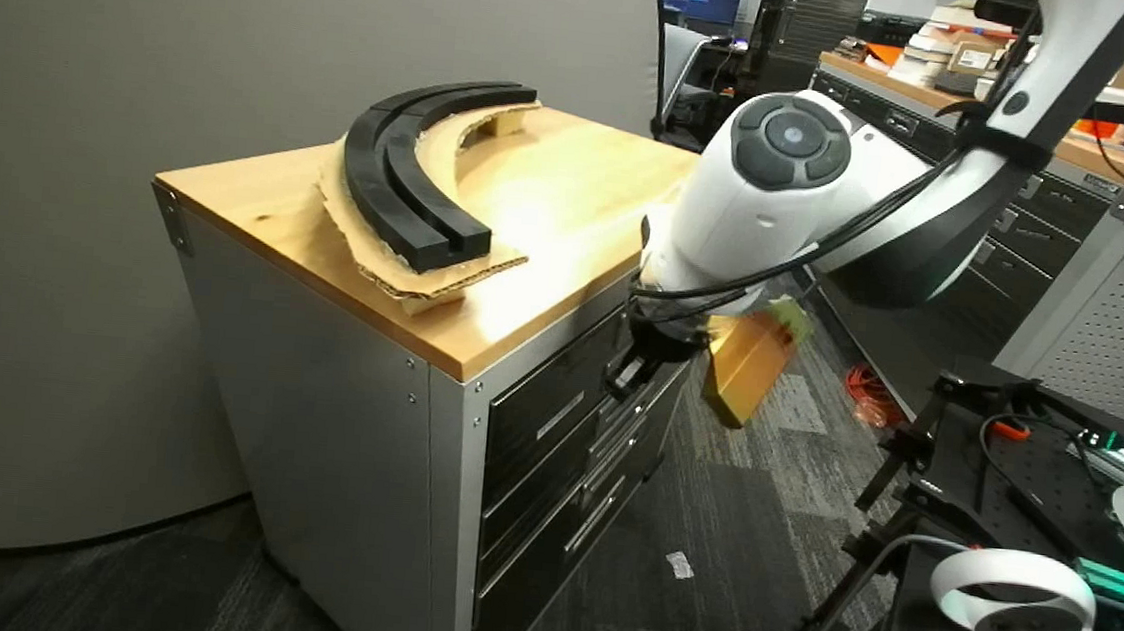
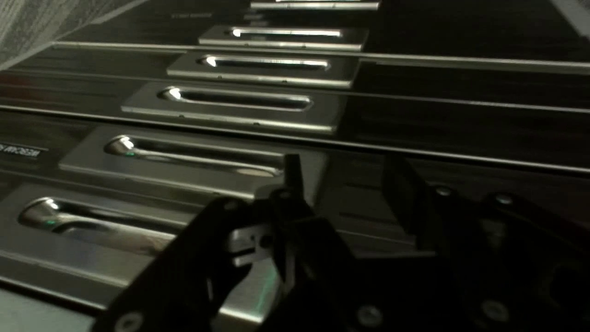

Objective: Put the screwdriver in the drawer and close it

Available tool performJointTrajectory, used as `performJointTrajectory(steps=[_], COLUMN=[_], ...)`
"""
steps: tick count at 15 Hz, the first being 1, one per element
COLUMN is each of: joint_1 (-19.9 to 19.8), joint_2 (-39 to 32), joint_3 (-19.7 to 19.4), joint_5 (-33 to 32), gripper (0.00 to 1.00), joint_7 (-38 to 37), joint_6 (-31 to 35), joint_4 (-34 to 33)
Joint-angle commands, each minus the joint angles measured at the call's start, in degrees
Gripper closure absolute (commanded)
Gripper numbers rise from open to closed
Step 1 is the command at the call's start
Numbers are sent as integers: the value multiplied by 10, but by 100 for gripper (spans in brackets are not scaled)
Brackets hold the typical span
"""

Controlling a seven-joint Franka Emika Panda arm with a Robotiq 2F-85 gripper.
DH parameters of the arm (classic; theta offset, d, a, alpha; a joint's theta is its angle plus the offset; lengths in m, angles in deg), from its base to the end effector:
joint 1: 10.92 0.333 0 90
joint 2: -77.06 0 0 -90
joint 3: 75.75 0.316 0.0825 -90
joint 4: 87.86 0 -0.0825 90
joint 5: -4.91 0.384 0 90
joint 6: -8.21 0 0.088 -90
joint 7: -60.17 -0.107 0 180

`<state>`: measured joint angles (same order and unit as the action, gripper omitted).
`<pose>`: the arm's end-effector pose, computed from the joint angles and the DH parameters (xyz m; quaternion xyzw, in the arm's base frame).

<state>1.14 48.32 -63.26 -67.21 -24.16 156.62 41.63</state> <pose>0.4462 0.2329 0.1271 0.9730 0.0365 0.1587 0.1634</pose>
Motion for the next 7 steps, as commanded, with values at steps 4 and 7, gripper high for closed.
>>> performJointTrajectory(steps=[4,7], joint_1=[-80,-114], joint_2=[79,73], joint_3=[67,92], joint_5=[182,167], gripper=[1,1], joint_7=[195,191], joint_6=[37,27], joint_4=[95,97])
